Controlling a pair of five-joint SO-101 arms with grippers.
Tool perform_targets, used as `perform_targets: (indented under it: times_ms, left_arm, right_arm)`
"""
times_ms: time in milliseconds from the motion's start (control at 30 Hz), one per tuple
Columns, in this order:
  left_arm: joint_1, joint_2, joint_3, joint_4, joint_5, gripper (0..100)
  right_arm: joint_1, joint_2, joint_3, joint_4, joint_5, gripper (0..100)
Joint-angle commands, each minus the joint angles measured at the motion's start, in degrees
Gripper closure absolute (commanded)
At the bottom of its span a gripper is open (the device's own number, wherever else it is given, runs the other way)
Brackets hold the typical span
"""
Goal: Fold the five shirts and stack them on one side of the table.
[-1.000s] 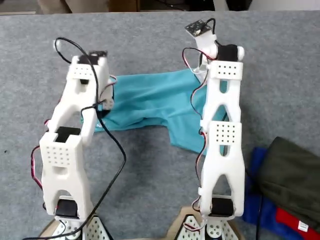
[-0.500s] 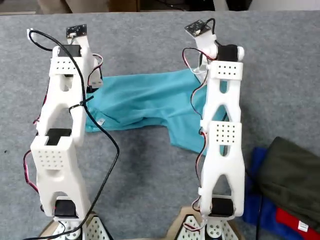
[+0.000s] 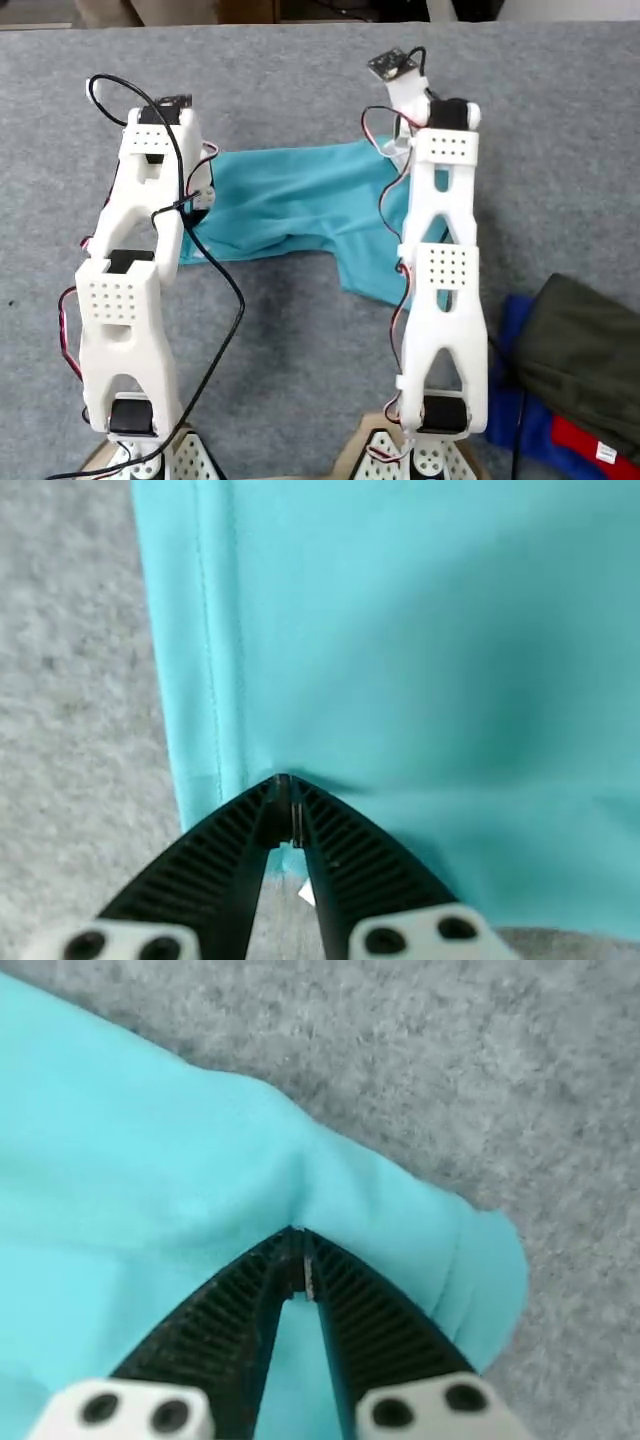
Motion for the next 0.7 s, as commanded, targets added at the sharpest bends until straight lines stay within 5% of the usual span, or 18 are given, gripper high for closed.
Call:
perform_targets:
  times_ms: [0,667]
  left_arm:
    - [0.35,-1.01,-1.41,2.64,0.35,98]
    - [0.09,-2.51,1.32,7.56,-3.78,98]
  right_arm:
    - [-0.84,0.22,-1.63,-2.02,0.44,99.2]
    - [-0.92,1.01,-1.27,-2.64,0.88,99.1]
